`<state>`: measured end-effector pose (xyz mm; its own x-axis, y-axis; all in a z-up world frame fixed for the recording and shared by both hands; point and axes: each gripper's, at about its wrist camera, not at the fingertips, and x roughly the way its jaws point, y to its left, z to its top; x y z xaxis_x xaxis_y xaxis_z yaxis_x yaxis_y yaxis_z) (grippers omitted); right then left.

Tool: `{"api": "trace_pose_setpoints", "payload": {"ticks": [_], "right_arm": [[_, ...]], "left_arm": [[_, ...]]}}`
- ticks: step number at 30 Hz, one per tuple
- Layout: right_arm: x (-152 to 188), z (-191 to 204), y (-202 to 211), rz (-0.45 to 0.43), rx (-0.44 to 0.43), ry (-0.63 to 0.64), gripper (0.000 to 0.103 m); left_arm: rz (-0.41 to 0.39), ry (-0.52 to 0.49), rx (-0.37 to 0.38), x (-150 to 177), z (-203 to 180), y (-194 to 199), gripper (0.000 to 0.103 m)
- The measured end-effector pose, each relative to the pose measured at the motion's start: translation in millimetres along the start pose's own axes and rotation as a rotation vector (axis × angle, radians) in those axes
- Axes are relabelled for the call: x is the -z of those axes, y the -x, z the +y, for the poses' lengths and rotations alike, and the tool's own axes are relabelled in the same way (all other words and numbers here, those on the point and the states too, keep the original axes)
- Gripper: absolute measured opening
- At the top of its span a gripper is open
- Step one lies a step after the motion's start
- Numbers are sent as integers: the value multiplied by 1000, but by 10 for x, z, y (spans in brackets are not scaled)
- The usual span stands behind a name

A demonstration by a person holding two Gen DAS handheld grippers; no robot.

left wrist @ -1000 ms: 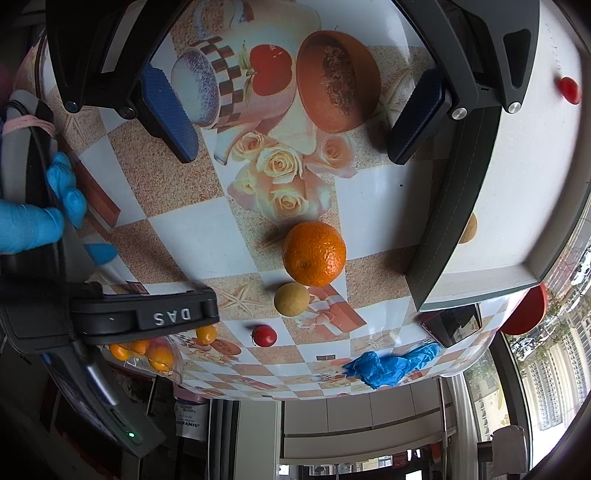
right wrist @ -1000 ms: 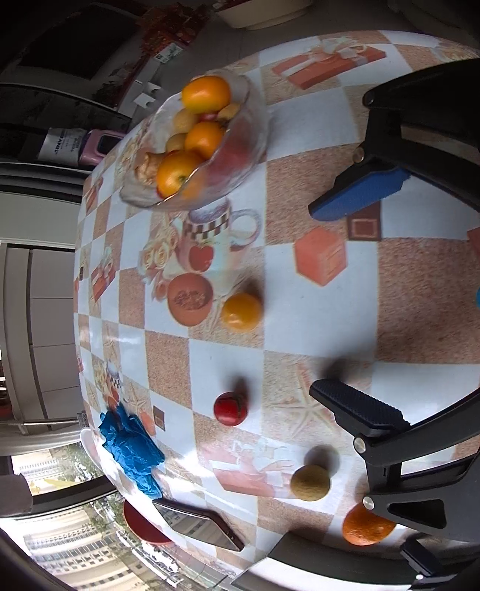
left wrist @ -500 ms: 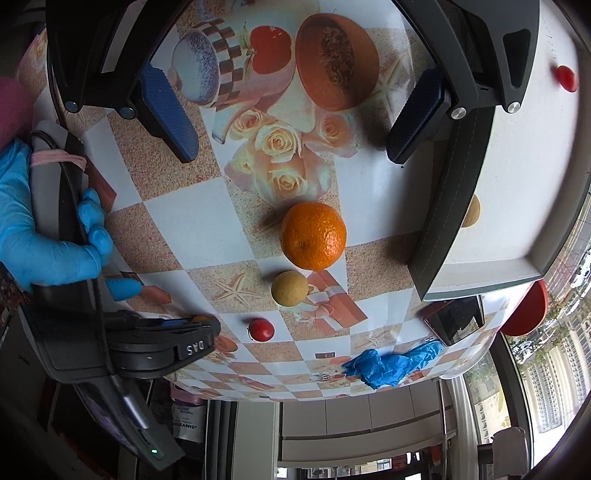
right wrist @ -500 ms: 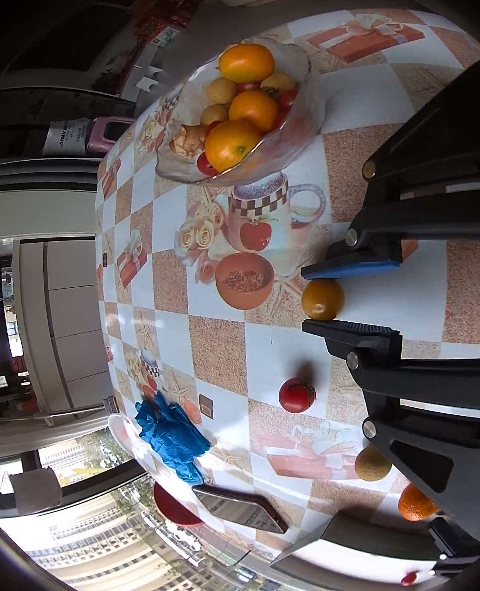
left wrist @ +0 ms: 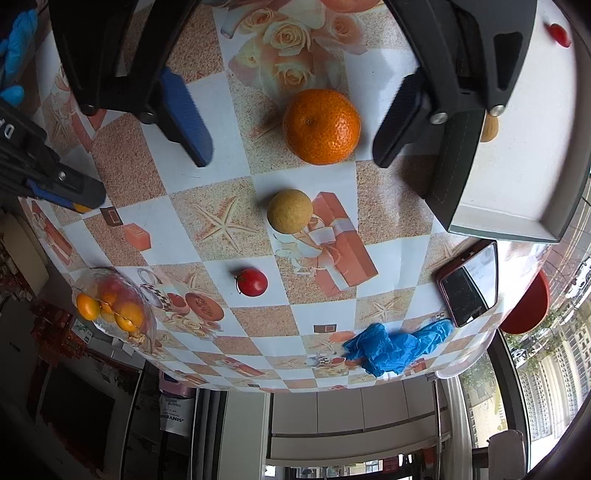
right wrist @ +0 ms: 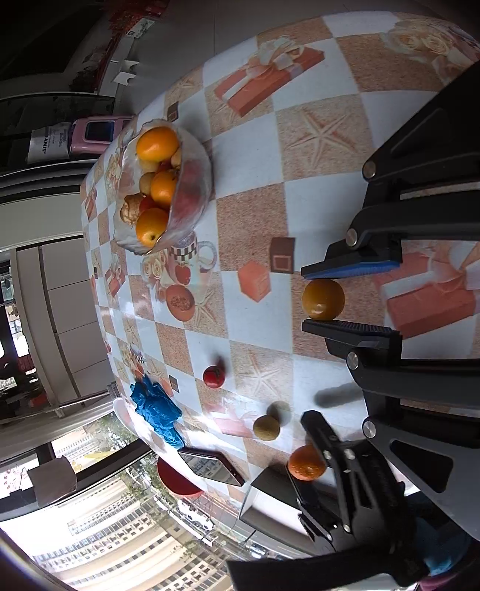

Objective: Organize fruits
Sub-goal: 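Grasp a small orange with the right gripper while the left grasps the large orange, then carry the small orange with the right tool while the left carries the large orange toward the tray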

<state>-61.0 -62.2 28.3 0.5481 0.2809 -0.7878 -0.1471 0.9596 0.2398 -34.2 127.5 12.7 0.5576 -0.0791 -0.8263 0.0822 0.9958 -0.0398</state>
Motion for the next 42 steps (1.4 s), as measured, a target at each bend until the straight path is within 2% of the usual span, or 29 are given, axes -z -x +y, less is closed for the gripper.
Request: {"api": "trace_pose_setpoints", "payload": {"ticks": [2, 3, 7, 13, 19, 27, 42], "right_arm": [[93, -39, 69, 3, -2, -15, 23], [135, -53, 98, 3, -2, -22, 23], [304, -71, 182, 10, -15, -50, 23], [486, 26, 217, 38, -19, -29, 23], [586, 189, 304, 47, -22, -6, 23], [598, 613, 424, 42, -43, 58, 23], [584, 1642, 420, 57, -99, 230, 23]], "left_arm": [[-18, -9, -11, 3, -1, -1, 57], [-21, -18, -4, 1, -3, 3, 38], [-4, 33, 105, 43, 81, 101, 37], [-30, 4, 125, 282, 73, 433, 37], [-61, -21, 116, 446, 117, 778, 37], [-123, -23, 86, 601, 330, 1151, 37], [-193, 119, 26, 830, 1143, 1434, 37]]}}
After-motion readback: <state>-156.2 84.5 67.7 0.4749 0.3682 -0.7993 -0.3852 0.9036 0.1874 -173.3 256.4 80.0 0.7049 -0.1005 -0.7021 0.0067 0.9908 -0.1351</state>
